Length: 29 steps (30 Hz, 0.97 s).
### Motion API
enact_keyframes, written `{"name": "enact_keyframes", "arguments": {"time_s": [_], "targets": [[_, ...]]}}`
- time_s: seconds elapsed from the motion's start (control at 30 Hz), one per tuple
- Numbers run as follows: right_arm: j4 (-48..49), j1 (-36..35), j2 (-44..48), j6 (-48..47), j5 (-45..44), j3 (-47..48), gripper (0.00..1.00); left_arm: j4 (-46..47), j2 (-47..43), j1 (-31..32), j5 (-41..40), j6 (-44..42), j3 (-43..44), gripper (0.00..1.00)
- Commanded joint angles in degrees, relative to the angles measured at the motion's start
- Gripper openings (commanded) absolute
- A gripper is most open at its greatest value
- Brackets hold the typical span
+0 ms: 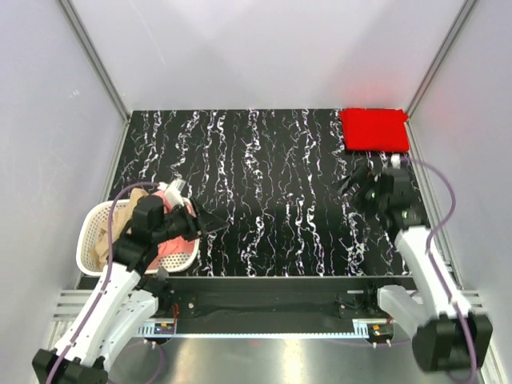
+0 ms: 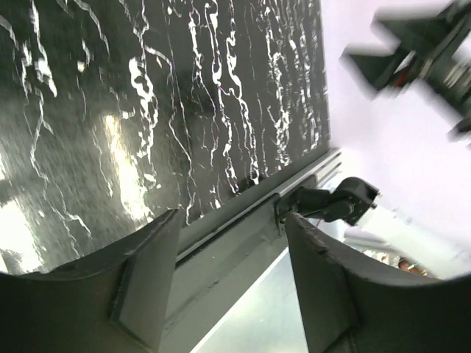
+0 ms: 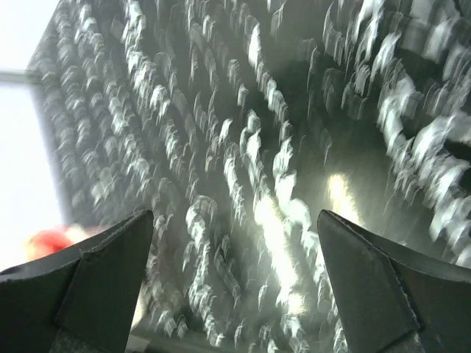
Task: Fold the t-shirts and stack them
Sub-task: Neatly place the folded tshirt to the corner
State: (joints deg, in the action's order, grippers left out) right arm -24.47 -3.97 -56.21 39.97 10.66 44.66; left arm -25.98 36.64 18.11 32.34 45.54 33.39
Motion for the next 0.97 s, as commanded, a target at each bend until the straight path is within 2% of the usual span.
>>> {"name": "enact_keyframes", "arguments": {"time_s": [0.0,0.07,0.2,0.33,0.37,0.47,0.6,0.87,0.93], "targets": [[6.9,-0.69,15.88,13.62,8.84,-12.09,1.0,7.07,-10.49,0.08,-0.34,8.42,-5.24,0.65],[4.54,-0.78,26.95,15.66,9.91,-16.61,1.0,8.22,-15.0,0.08,-1.49,11.05,-9.81,0.67],[-4.43,-0.78,42.0,19.53,10.78,-24.25,1.0,13.39,-25.81,0.08,-0.79,16.76,-17.2,0.7],[-15.85,-0.78,54.51,21.38,10.35,-26.65,1.0,13.5,-35.04,0.08,0.97,20.72,-22.3,0.72],[-19.88,-0.78,55.75,21.03,10.26,-26.73,1.0,13.58,-38.72,0.08,1.5,21.95,-23.27,0.73],[-22.72,-0.78,52.95,18.75,10.09,-26.82,1.0,13.41,-45.84,0.08,2.9,25.12,-27.92,0.75],[-23.96,-0.78,54.45,17.95,9.03,-28.05,1.0,16.3,-43.85,0.08,6.59,25.13,-32.15,0.75],[-22.38,-0.78,55.33,18.75,10.17,-31.66,1.0,19.21,-45.61,0.08,8.0,27.32,-38.74,0.77],[-19.85,-0.78,55.5,17.26,13.41,-31.04,1.0,23.76,-45.26,0.08,10.79,30.2,-39.8,0.77]]}}
